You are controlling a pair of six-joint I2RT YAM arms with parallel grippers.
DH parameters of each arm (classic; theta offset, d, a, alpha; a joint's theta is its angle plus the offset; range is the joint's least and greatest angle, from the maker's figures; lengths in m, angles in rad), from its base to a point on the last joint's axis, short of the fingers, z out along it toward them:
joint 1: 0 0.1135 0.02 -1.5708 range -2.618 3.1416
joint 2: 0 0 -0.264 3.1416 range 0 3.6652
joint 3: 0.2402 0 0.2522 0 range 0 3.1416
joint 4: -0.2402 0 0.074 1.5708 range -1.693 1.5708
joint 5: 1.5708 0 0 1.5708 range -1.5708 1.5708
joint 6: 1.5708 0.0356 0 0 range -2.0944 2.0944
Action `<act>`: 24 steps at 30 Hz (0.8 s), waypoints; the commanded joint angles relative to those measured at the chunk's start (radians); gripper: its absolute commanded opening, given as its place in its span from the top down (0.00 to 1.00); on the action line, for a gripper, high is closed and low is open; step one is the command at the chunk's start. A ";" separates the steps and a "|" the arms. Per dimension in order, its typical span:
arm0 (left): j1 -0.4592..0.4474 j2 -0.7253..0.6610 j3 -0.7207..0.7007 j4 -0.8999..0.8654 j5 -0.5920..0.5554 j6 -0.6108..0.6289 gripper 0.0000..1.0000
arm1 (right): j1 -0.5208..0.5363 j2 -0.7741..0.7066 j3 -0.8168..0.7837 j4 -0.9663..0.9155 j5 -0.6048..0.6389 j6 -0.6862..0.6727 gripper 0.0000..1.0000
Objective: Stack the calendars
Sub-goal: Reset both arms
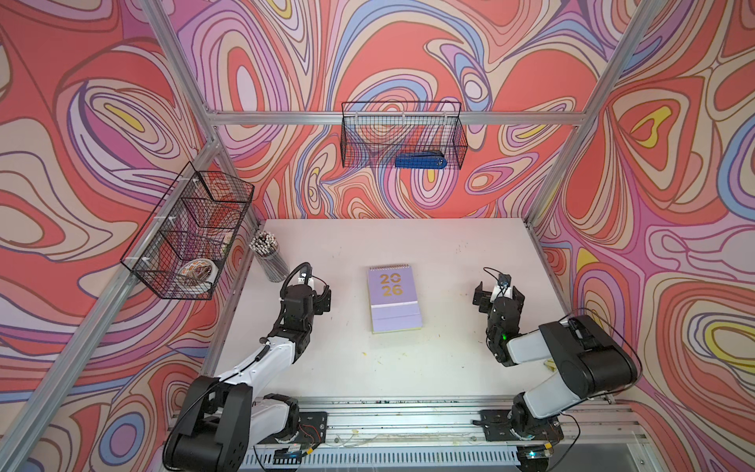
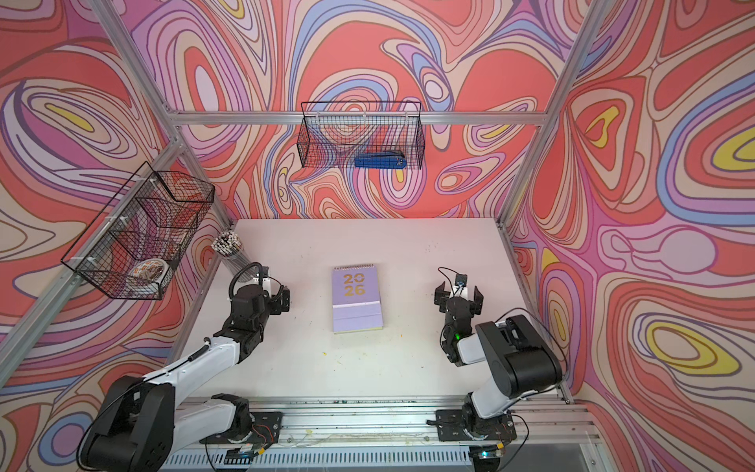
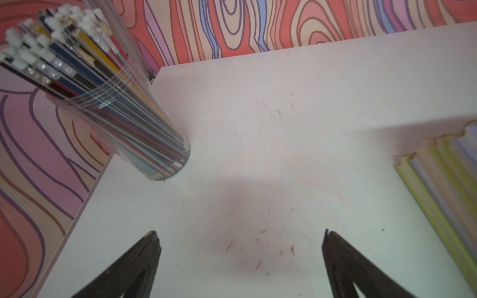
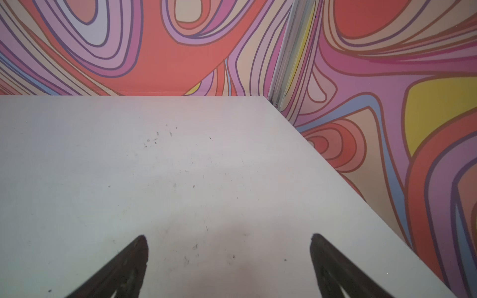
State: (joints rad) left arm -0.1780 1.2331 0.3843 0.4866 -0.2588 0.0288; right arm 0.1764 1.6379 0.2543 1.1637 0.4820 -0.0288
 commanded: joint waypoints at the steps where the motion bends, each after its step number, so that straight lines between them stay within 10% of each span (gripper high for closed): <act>1: 0.016 0.094 -0.041 0.310 0.007 0.063 0.00 | -0.033 0.066 -0.014 0.270 -0.099 -0.012 0.02; 10: 0.081 0.345 -0.092 0.634 0.105 0.043 0.00 | -0.066 0.112 -0.002 0.262 -0.205 0.002 0.02; 12: 0.101 0.285 -0.028 0.400 0.139 0.005 0.00 | -0.070 0.117 0.006 0.261 -0.201 0.002 0.02; 24: 0.138 0.310 -0.018 0.429 0.053 -0.069 0.00 | -0.140 0.074 0.198 -0.169 -0.233 0.086 0.02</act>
State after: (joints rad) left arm -0.0422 1.5425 0.3599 0.9016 -0.1833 -0.0204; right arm 0.0395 1.7233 0.4557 1.0866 0.2710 0.0299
